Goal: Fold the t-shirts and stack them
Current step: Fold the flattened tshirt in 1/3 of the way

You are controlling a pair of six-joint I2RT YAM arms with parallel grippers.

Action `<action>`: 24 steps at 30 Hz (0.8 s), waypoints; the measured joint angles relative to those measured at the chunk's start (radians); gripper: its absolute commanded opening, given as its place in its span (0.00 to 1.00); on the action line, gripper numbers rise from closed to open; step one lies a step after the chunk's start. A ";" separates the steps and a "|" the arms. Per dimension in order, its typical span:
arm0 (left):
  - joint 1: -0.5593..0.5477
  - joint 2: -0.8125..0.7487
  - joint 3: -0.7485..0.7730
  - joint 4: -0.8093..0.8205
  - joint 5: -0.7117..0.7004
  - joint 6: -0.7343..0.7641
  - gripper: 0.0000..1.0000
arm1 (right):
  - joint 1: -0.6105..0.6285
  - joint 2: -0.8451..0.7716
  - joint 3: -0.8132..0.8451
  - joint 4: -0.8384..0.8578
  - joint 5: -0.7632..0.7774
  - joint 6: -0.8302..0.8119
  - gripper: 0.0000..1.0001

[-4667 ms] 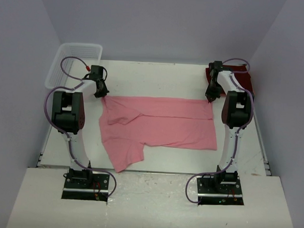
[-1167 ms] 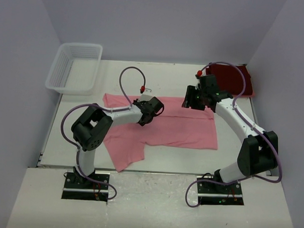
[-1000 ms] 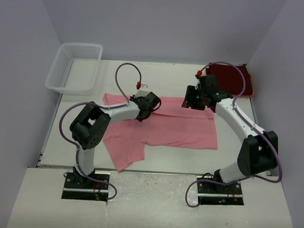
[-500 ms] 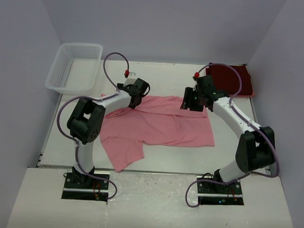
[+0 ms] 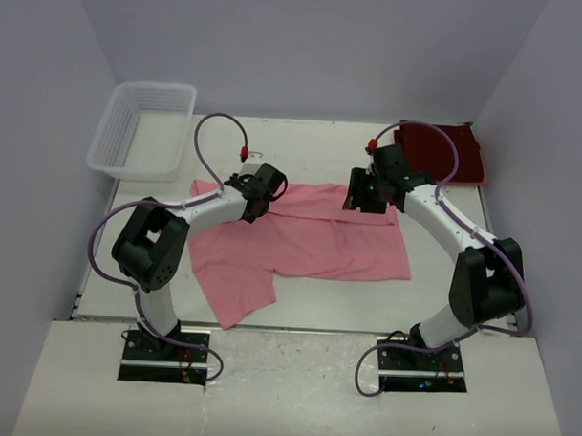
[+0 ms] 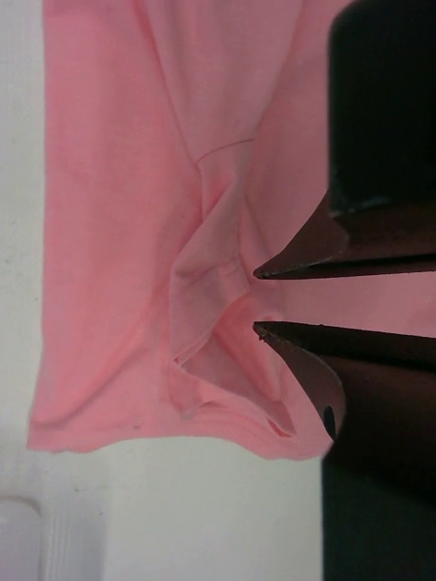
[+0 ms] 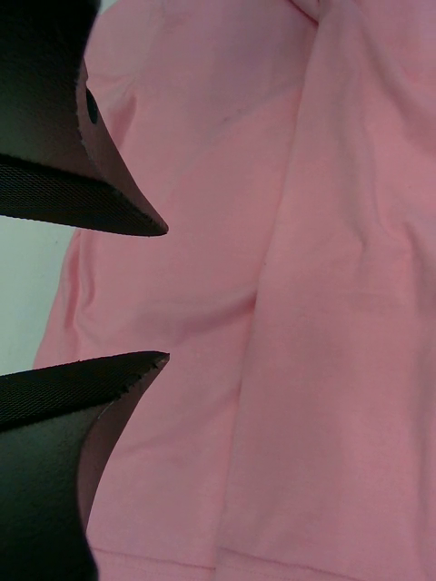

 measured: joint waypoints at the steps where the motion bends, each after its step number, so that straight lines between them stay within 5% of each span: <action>1: 0.000 -0.006 -0.013 0.005 0.024 0.002 0.30 | 0.001 0.000 0.000 0.000 0.000 0.000 0.55; 24: 0.153 -0.007 -0.071 0.128 0.292 0.033 0.38 | 0.000 -0.009 -0.002 0.002 0.007 -0.007 0.55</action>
